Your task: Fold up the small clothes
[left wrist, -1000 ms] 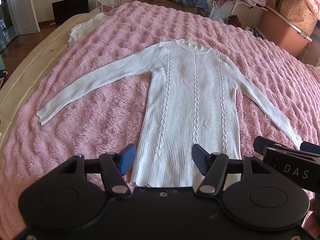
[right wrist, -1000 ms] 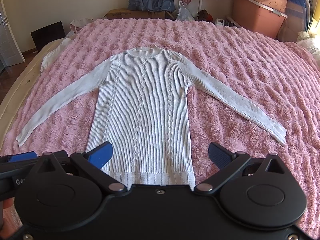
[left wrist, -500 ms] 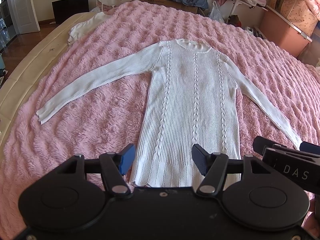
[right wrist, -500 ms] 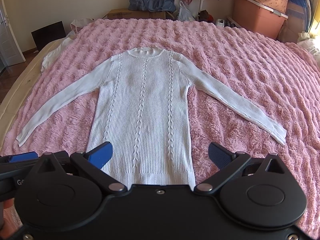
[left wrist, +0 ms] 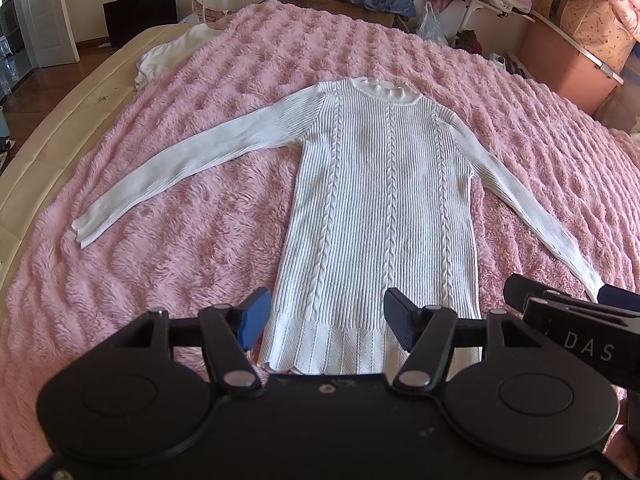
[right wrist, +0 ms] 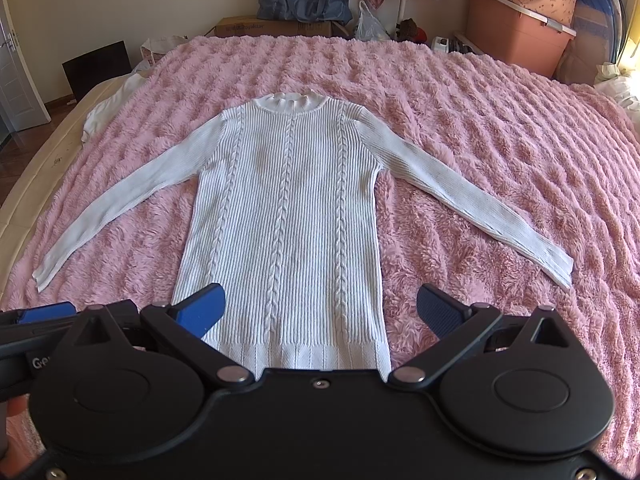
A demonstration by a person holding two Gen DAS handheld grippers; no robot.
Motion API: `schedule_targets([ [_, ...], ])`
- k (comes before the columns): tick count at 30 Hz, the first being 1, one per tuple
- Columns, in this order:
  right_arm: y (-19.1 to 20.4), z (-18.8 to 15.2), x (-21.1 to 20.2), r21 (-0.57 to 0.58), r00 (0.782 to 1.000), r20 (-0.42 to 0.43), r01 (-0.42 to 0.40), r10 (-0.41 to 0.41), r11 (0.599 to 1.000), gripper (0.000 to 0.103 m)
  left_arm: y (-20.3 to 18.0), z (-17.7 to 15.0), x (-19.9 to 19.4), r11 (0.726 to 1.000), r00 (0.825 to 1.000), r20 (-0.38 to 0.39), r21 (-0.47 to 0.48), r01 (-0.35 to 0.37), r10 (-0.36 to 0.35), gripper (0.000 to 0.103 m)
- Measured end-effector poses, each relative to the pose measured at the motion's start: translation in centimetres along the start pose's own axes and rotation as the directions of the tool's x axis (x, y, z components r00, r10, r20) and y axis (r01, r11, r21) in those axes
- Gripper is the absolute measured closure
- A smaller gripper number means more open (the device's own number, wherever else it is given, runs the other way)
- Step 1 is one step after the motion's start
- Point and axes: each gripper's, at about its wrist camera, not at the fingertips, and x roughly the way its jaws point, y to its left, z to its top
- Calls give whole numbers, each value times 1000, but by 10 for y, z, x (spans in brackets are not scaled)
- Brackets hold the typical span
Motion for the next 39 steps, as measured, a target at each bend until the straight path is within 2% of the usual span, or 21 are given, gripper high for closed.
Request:
schedule_targets([
  [33,0,0,1,1,1000,-4,2,-2,1000,0,0,0,3,1000,1000,-7,-6,6,-6,37],
  [39,-10,-5,2,14,998,49,34,-34,999,0,-5,11,12,999,999,10,4,40,-40,37],
])
